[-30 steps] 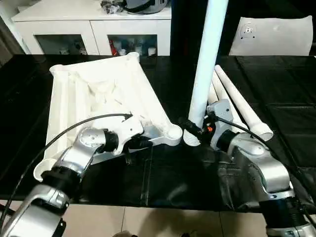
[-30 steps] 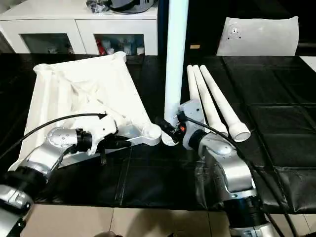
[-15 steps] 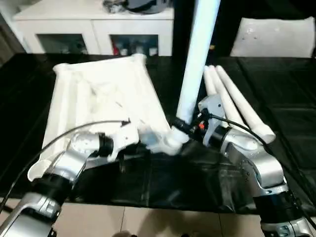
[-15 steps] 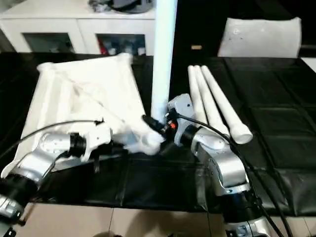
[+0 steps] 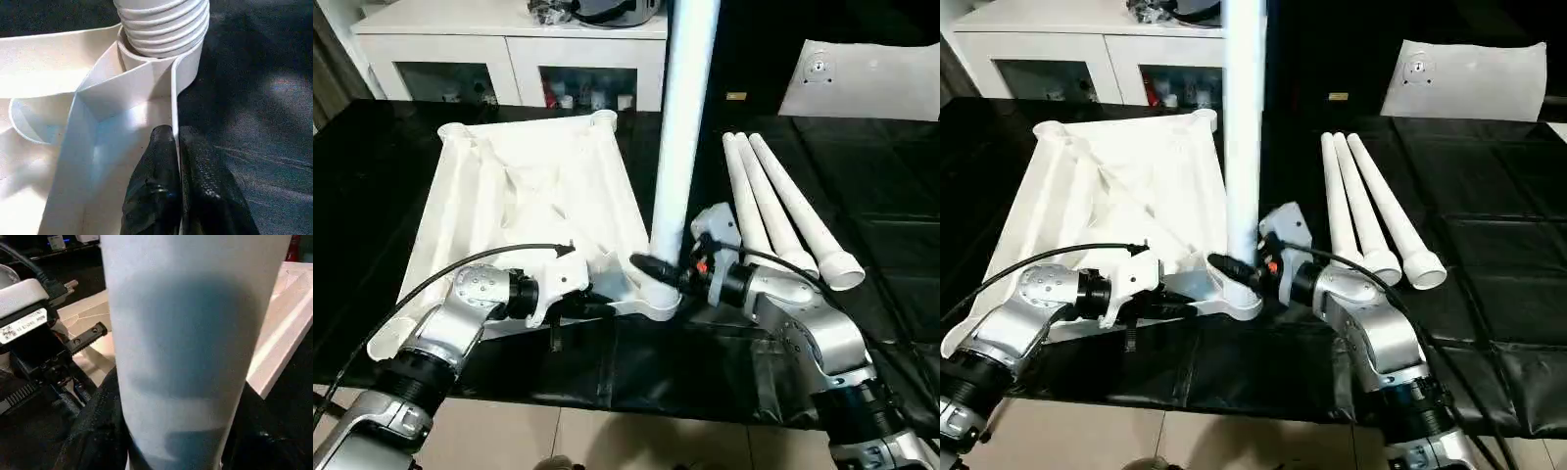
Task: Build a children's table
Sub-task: Insert table leg to table base
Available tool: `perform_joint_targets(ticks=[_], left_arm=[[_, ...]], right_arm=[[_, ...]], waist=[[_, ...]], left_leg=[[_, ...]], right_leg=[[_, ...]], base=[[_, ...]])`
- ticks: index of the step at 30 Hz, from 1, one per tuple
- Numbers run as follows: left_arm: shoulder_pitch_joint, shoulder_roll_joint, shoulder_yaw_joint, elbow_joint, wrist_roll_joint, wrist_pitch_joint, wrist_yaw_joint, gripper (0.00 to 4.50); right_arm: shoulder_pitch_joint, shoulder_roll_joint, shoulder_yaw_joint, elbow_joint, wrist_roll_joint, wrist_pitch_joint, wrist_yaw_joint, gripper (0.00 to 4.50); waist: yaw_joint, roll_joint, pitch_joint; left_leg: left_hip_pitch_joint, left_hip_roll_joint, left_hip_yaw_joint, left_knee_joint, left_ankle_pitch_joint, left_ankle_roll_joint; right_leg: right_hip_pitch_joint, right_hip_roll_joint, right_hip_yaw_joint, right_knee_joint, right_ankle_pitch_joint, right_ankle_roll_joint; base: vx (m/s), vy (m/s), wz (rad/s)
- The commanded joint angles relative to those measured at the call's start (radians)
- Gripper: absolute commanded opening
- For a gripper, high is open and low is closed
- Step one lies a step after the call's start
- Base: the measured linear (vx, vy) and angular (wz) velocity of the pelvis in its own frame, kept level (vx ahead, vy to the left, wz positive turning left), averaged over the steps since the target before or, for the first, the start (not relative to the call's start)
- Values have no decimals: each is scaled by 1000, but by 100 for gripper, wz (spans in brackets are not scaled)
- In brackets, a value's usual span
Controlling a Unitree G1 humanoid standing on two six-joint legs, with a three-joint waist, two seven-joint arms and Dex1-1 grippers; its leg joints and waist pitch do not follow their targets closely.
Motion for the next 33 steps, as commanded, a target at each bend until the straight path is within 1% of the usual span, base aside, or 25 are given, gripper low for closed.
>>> perform_joint_targets(ticks=[1,2,7,11,12,14,16,17,19,20,21,22,23,24,25,26,27,28,29,30,31,32,33], left_arm=[[19,4,-11,-18,-10,8,-31,0],[20,4,-9,-21,-12,12,-34,0],[19,7,-10,-27,-6,19,-41,0],[18,2,-7,-35,-8,28,-45,0],[17,1,-7,-34,-5,27,-44,0],[16,-1,-6,-31,-2,26,-43,0],[16,-2,-6,-31,-1,26,-42,0],[16,-2,-6,-31,-1,26,-42,0],[14,-5,-2,-33,-1,30,-36,0],[13,-6,-1,-33,-1,31,-34,0],[13,-7,-1,-32,-1,31,-33,0],[10,-8,3,-29,0,32,-28,0],[9,-8,5,-26,1,31,-26,0],[8,-8,7,-26,0,32,-24,0],[8,-10,9,-25,-1,33,-21,0],[8,-12,16,-25,-5,36,-14,0],[7,-13,19,-25,-6,38,-12,0],[7,-14,21,-24,-7,38,-10,0],[7,-14,22,-24,-8,39,-8,0],[5,-15,25,-20,-8,38,-6,0],[5,-15,25,-20,-8,38,-5,0],[2,-17,31,-12,-9,37,0,0],[0,-19,34,-7,-10,36,3,0]], right_arm=[[-2,1,-6,16,-9,-9,3,191],[-2,0,-4,20,-9,-9,3,191],[-5,-4,10,50,-22,-17,7,191],[-5,2,10,88,-29,-32,10,191],[-5,5,9,96,-26,-31,13,191],[-5,8,9,105,-23,-30,15,191],[-3,16,3,116,-10,-26,19,191],[-3,16,3,116,-10,-26,19,191],[2,28,-14,136,13,-21,21,191],[6,30,-22,146,22,-21,24,191],[7,31,-24,149,24,-22,25,191],[19,32,-34,172,31,-29,28,191],[25,33,-39,183,32,-34,30,191],[29,35,-44,189,34,-36,29,191],[36,38,-54,199,39,-41,27,191],[53,46,-77,216,51,-54,21,191],[58,49,-85,222,54,-58,20,191],[65,52,-93,226,58,-61,18,191],[69,55,-99,229,61,-61,17,191],[80,58,-108,234,66,-69,14,191],[80,59,-108,235,66,-69,14,191],[98,64,-121,243,74,-82,13,191],[109,68,-126,249,79,-92,11,191]], waist=[[0,-10,-66],[0,-8,-66],[-1,-10,-65],[0,-8,-66],[0,-5,-66],[-1,-4,-66],[-1,-6,-65],[-1,-1,-66],[-1,-3,-66],[0,1,-66],[-1,-1,-66],[0,5,-67],[-1,1,-67],[1,5,-69],[1,5,-69],[1,9,-69],[2,9,-68],[3,12,-68],[2,10,-67],[4,17,-67],[2,15,-67],[3,16,-66],[3,21,-66]], left_leg=[[4,50,-7,-68,-111,38],[3,50,-8,-68,-112,37],[4,51,-8,-69,-120,36],[4,51,-8,-69,-122,35],[5,50,-8,-69,-123,35],[5,51,-9,-70,-130,34],[5,51,-9,-70,-136,33],[6,51,-9,-70,-137,32],[4,51,-10,-70,-141,31],[6,51,-10,-70,-145,31],[6,52,-10,-70,-147,30],[6,51,-10,-70,-142,29],[4,52,-10,-70,-139,31],[5,51,-10,-70,-140,30],[4,52,-10,-69,-141,30],[5,52,-10,-70,-146,29],[5,52,-11,-70,-150,29],[6,52,-12,-71,-162,27],[7,52,-12,-72,-168,26],[8,52,-13,-73,-177,24],[8,52,-12,-73,-181,24],[7,52,-13,-74,-191,23],[10,53,-14,-76,-207,19]], right_leg=[[58,-97,59,-74,-237,-154],[58,-97,59,-75,-239,-156],[57,-97,59,-76,-252,-155],[57,-97,59,-76,-251,-156],[56,-97,59,-76,-249,-159],[57,-96,58,-76,-249,-161],[57,-96,58,-77,-252,-161],[57,-96,58,-77,-253,-162],[58,-97,58,-77,-248,-165],[57,-98,58,-78,-254,-167],[57,-97,57,-79,-255,-167],[58,-97,58,-77,-239,-170],[59,-97,58,-77,-225,-174],[59,-97,57,-77,-219,-178],[60,-98,57,-75,-214,-179],[59,-98,56,-78,-215,-180],[60,-99,57,-77,-216,-182],[59,-97,55,-78,-229,-183],[59,-97,55,-79,-236,-181],[58,-98,55,-80,-249,-180],[58,-96,54,-82,-252,-178],[58,-98,55,-83,-262,-177],[56,-98,54,-87,-274,-173]], base=[[0,0,0],[0,0,0],[0,0,0],[0,0,0],[0,0,0],[0,0,0],[0,0,0],[0,0,0],[0,0,0],[0,0,0],[0,0,0],[0,0,0],[0,0,0],[0,0,0],[0,0,0],[0,0,0],[0,0,0],[0,0,0],[0,0,0],[0,0,0],[0,0,0],[0,0,0],[0,0,0]])
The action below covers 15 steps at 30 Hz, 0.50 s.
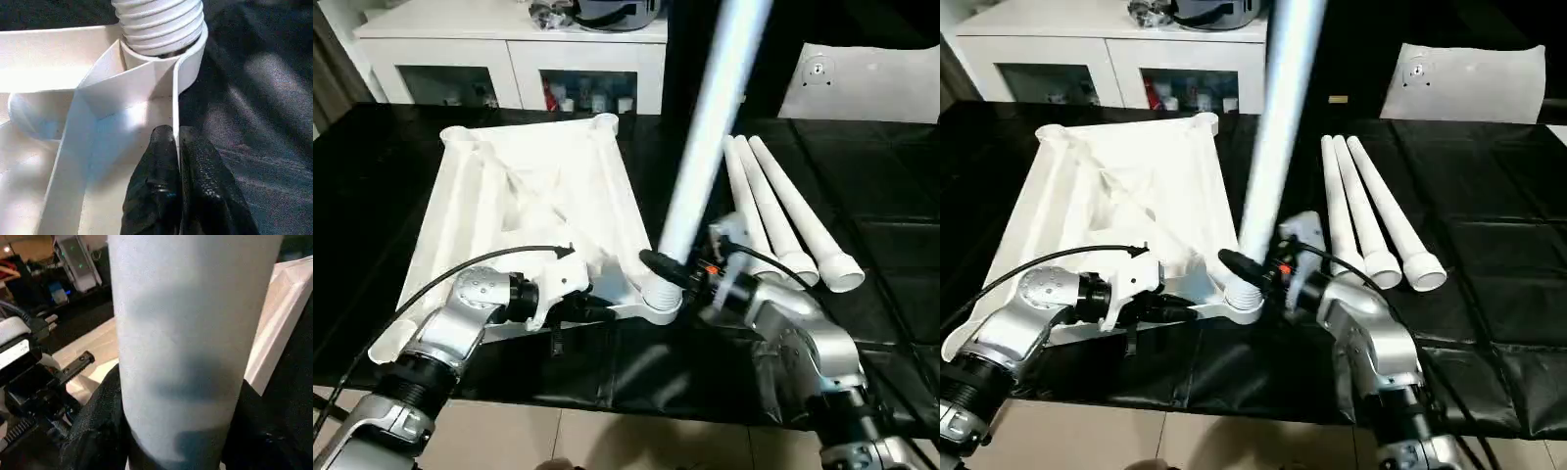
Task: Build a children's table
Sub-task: Insert table leg to table base
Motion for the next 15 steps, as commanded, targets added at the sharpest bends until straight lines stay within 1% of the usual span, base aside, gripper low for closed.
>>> perform_joint_targets(ticks=[1,2,3,4,5,6,7,8,9,10,11,12,13,15], left_arm=[[-14,-2,30,3,-13,-6,9,0],[-16,-7,39,10,-18,-5,16,0],[-18,-10,43,14,-21,-2,19,0],[-19,-11,44,15,-21,-1,19,0],[-19,-11,44,15,-21,-1,19,0],[-20,-11,45,16,-21,-1,19,0],[-28,-15,49,26,-19,-2,30,0],[-29,-16,50,29,-18,-3,33,0],[-30,-17,50,31,-17,-4,34,0],[-31,-17,50,31,-17,-4,34,0],[-32,-18,51,35,-17,-6,35,0],[-32,-18,51,36,-17,-6,35,0],[-35,-19,51,45,-14,-11,36,0],[-37,-20,51,50,-10,-14,35,0]], right_arm=[[69,-13,-6,80,-26,11,-18,191],[91,-5,-15,87,-19,-14,-15,191],[111,1,-24,88,-14,-35,-13,191],[121,4,-28,87,-11,-45,-12,191],[121,4,-28,87,-11,-45,-12,191],[129,6,-31,84,-10,-53,-11,191],[165,8,-36,54,-13,-89,-10,191],[174,5,-34,46,-18,-99,-10,191],[179,3,-31,43,-23,-106,-9,191],[179,3,-31,42,-24,-107,-9,191],[189,-4,-21,35,-33,-113,-3,191],[190,-5,-20,35,-34,-114,-2,191],[204,-25,10,26,-67,-138,7,191],[208,-42,37,22,-98,-157,13,191]], waist=[[-2,11,-58],[0,18,-58],[0,20,-55],[-1,17,-55],[-2,18,-51],[-4,17,-49],[-7,24,-46],[-7,20,-47],[-6,20,-49],[-6,20,-49],[-6,26,-50],[-5,24,-52],[-6,25,-52],[-6,24,-53]], left_leg=[[7,53,-14,-76,-211,19],[11,53,-14,-76,-226,19],[10,52,-16,-78,-244,18],[11,51,-15,-79,-251,18],[15,51,-17,-82,-278,17],[16,49,-17,-83,-293,16],[21,48,-19,-86,-323,10],[23,48,-19,-85,-329,10],[24,49,-20,-85,-318,14],[22,48,-20,-85,-313,16],[22,48,-21,-85,-308,19],[19,51,-21,-87,-296,21],[18,51,-21,-87,-294,22],[17,50,-18,-86,-284,24]], right_leg=[[52,-97,54,-86,-279,-172],[49,-98,54,-91,-296,-168],[50,-98,53,-90,-318,-166],[51,-98,53,-93,-334,-162],[50,-100,52,-96,-378,-154],[50,-98,51,-99,-402,-150],[48,-98,50,-105,-450,-138],[48,-102,51,-111,-485,-123],[46,-102,52,-111,-489,-120],[46,-101,53,-111,-485,-120],[45,-101,52,-108,-479,-121],[47,-100,53,-106,-450,-125],[47,-99,53,-104,-435,-129],[48,-97,54,-99,-389,-143]], base=[[0,0,0],[0,0,0],[0,0,0],[0,0,0],[0,0,0],[0,0,0],[0,0,0],[0,0,0],[0,0,0],[0,0,0],[0,0,0],[0,0,0],[0,0,0],[0,0,0]])
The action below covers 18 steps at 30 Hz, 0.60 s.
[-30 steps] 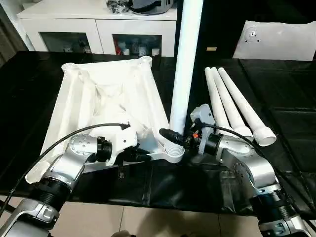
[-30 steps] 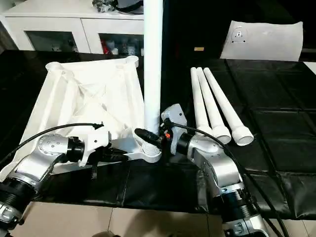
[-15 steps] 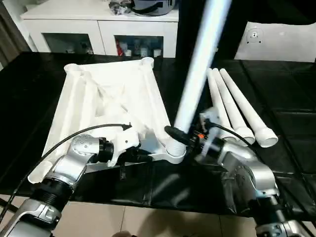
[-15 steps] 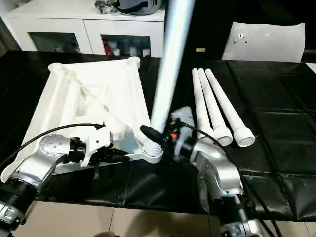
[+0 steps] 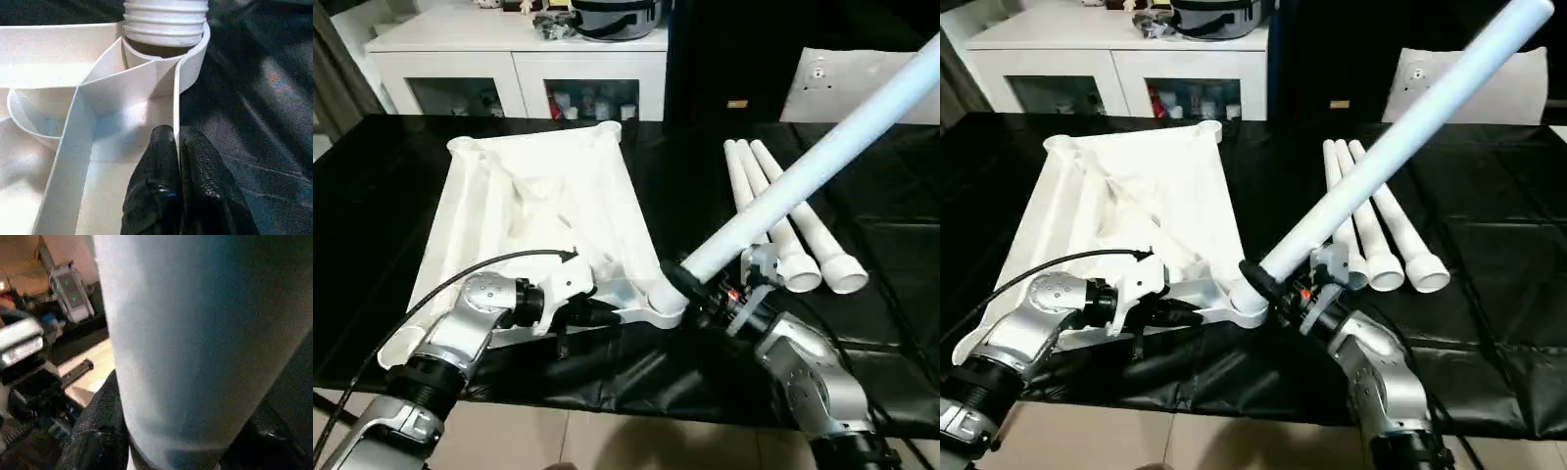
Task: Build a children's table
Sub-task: Insert table leg to table base
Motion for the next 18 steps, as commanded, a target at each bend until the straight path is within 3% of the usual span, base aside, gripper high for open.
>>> perform_joint_targets(ticks=[1,2,3,5,6,8,10,18], left_arm=[[-37,16,44,12,-5,-16,33,0],[-37,16,42,14,-1,-20,33,0],[-37,15,40,14,3,-21,33,0],[-37,17,35,16,11,-27,34,0],[-36,20,29,18,22,-35,35,0],[-35,24,24,20,31,-41,34,0],[-35,29,18,20,39,-48,31,0],[-49,39,1,18,57,-68,3,0]], right_arm=[[52,-48,57,55,-112,27,-1,191],[43,-62,80,51,-138,21,3,191],[37,-72,94,49,-156,17,8,191],[21,-85,118,50,-178,18,20,191],[-1,-96,142,55,-198,19,34,191],[-26,-105,166,62,-212,23,53,191],[-58,-112,191,77,-222,32,79,191],[-105,-130,249,119,-223,43,176,191]], waist=[[-3,4,-47],[-4,4,-47],[-6,-15,-45],[-5,-5,-42],[-7,-13,-41],[-8,-9,-40],[-11,-22,-40],[-23,-32,-40]], left_leg=[[1,53,-19,-82,-281,25],[0,52,-19,-82,-280,28],[-3,51,-17,-82,-275,34],[0,50,-17,-82,-281,34],[-1,49,-19,-82,-286,35],[3,50,-19,-82,-301,32],[1,50,-21,-84,-313,32],[5,53,-23,-85,-356,28]], right_leg=[[37,-93,55,-97,-379,-155],[38,-92,54,-97,-381,-154],[39,-92,54,-98,-404,-148],[34,-94,53,-104,-471,-126],[34,-96,53,-106,-511,-113],[28,-97,54,-113,-548,-98],[28,-96,52,-114,-561,-92],[21,-98,54,-116,-571,-93]], base=[[0,0,0],[0,0,0],[0,0,0],[0,0,0],[0,0,0],[0,0,0],[0,0,0],[0,0,0]])
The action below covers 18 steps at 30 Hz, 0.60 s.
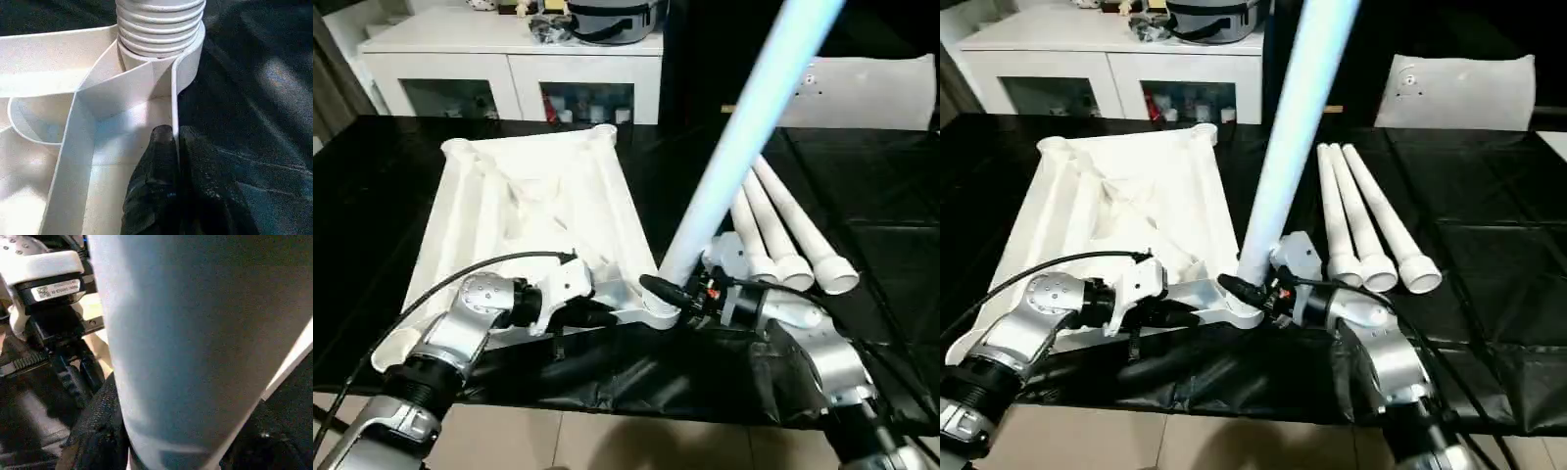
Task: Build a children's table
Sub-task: Insert table leg to table base
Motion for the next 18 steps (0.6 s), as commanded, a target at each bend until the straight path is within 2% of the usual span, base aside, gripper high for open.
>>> perform_joint_targets(ticks=[1,5,6,8,9,13,14,18], left_arm=[[-46,20,4,3,29,-26,1,0],[-54,29,-10,1,38,-42,-30,0],[-60,38,-27,-6,43,-57,-65,0],[-69,43,-44,-8,49,-68,-93,0],[-71,46,-50,-10,51,-73,-103,0],[-92,44,-64,6,65,-88,-120,0],[-105,44,-73,18,74,-98,-133,0],[-110,47,-77,25,79,-105,-142,0]], right_arm=[[46,-13,99,82,-55,73,75,191],[42,-13,114,95,-53,73,109,191],[39,-14,129,102,-46,77,141,191],[39,-16,147,105,-42,79,175,191],[40,-18,157,102,-41,81,188,191],[42,-20,189,89,-42,91,228,191],[41,-18,213,75,-40,107,257,191],[39,-14,227,67,-40,119,275,190]], waist=[[-2,-3,-33],[0,-6,-34],[0,-5,-25],[1,-6,-29],[1,-10,-21],[2,-11,-23],[2,-12,-21],[4,-13,-23]], left_leg=[[4,54,-25,-84,-354,28],[0,58,-25,-88,-341,32],[-1,58,-24,-91,-345,33],[1,59,-24,-92,-342,33],[-3,60,-24,-96,-332,35],[0,61,-21,-97,-313,38],[-2,61,-21,-99,-299,42],[-2,63,-17,-100,-251,55]], right_leg=[[21,-96,54,-114,-564,-98],[24,-95,56,-108,-512,-115],[20,-95,58,-111,-506,-118],[23,-95,59,-108,-489,-124],[23,-95,61,-107,-466,-130],[28,-93,62,-101,-394,-156],[30,-92,62,-99,-365,-162],[37,-94,60,-93,-279,-188]], base=[[0,0,0],[0,0,0],[0,0,0],[0,0,0],[0,0,0],[0,0,0],[0,0,0],[0,0,0]])
